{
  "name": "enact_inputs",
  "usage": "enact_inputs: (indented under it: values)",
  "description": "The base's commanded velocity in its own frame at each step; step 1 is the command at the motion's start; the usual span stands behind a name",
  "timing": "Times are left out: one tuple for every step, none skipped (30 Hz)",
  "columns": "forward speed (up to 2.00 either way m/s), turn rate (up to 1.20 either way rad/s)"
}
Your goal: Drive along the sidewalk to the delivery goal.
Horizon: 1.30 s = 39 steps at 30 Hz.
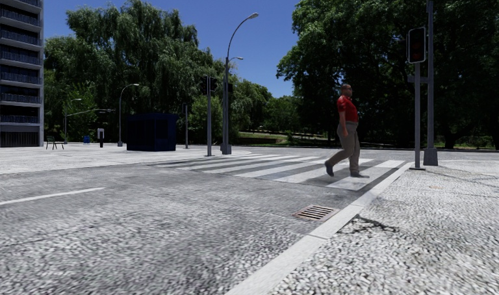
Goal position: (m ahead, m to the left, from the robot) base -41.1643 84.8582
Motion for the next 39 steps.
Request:
enact_inputs:
  values:
    - [0.00, 0.00]
    - [0.00, 0.00]
    - [0.00, 0.00]
    - [0.00, 0.00]
    - [0.00, 0.00]
    - [0.00, 0.00]
    - [0.00, 0.00]
    - [0.00, 0.00]
    - [0.00, 0.00]
    - [0.00, 0.00]
    - [0.00, 0.00]
    - [0.00, 0.00]
    - [0.00, 0.00]
    - [0.00, 0.00]
    - [0.00, 0.00]
    - [0.00, 0.00]
    - [0.00, 0.00]
    - [0.00, 0.00]
    - [0.00, 0.00]
    - [0.00, 0.00]
    - [0.00, 0.00]
    - [0.00, 0.00]
    - [0.00, 0.00]
    - [0.00, 0.00]
    - [0.00, 0.00]
    - [0.00, 0.00]
    - [0.00, 0.00]
    - [0.00, 0.00]
    - [0.00, 0.00]
    - [0.00, 0.00]
    - [0.80, -0.51]
    - [0.95, -0.65]
    - [0.95, -0.65]
    - [1.00, -0.71]
    - [1.01, -0.74]
    - [1.01, -0.76]
    - [1.01, -0.76]
    - [1.01, -0.79]
    - [1.01, -0.80]
